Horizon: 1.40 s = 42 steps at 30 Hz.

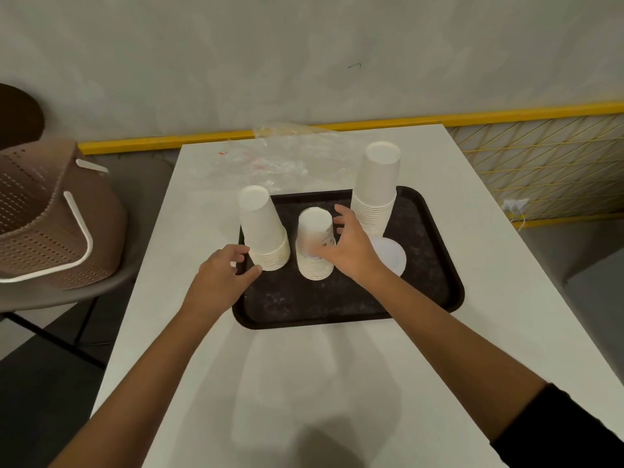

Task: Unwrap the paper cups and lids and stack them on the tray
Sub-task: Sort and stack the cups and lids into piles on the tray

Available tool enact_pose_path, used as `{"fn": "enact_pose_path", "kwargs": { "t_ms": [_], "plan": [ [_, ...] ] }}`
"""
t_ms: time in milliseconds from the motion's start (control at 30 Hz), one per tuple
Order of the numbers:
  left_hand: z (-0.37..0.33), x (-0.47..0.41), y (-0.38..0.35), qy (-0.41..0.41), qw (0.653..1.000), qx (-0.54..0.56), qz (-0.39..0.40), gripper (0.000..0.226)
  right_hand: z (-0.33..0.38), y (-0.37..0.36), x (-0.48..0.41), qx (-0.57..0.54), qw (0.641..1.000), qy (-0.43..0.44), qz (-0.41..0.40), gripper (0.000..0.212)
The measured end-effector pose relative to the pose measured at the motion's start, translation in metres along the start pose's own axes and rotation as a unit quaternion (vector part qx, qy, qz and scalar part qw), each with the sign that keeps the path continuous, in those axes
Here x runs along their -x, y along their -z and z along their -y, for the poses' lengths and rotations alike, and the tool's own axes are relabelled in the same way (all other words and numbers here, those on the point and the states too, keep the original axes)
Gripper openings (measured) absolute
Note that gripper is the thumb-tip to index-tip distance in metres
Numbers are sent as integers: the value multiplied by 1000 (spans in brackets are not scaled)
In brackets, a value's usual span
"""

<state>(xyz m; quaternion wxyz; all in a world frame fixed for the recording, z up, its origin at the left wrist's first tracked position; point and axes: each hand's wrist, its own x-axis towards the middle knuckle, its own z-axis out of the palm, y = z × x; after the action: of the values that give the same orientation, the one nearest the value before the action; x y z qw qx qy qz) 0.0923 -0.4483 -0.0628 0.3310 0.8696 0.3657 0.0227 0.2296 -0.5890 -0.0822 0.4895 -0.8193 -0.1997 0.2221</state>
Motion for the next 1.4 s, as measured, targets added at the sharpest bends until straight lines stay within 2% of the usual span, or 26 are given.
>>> {"fn": "enact_pose_path", "kwargs": {
  "t_ms": [167, 333, 400, 533, 733, 900, 1200, 1400],
  "plan": [
    [10, -17, 13, 20, 998, 58, 13, 59, -5, -26, -8, 28, 999, 2, -36, 99],
    [18, -32, 20, 5, 996, 86, 29, 63, -7, -33, -13, 17, 998, -13, -65, 103],
    [19, -37, 20, 1, 996, 85, 38, 64, -6, -35, -16, 16, 997, -18, -72, 99],
    [24, -45, 21, -15, 995, 83, 46, 56, -3, -36, -19, 48, 996, -36, -70, 74],
    [40, -46, 26, -25, 994, 88, 62, 43, 5, -52, -7, 70, 996, -19, -46, 70],
    [57, -39, 26, -45, 987, 69, 138, 31, 11, -67, 4, 64, 998, -7, -27, 69],
    [63, -26, 12, -87, 979, 74, 168, 67, 18, -87, 13, 54, 998, 8, 13, 68],
    [58, -25, 4, -100, 979, 90, 151, 75, 25, -69, 15, -3, 1000, 21, -23, 53]
  ]
}}
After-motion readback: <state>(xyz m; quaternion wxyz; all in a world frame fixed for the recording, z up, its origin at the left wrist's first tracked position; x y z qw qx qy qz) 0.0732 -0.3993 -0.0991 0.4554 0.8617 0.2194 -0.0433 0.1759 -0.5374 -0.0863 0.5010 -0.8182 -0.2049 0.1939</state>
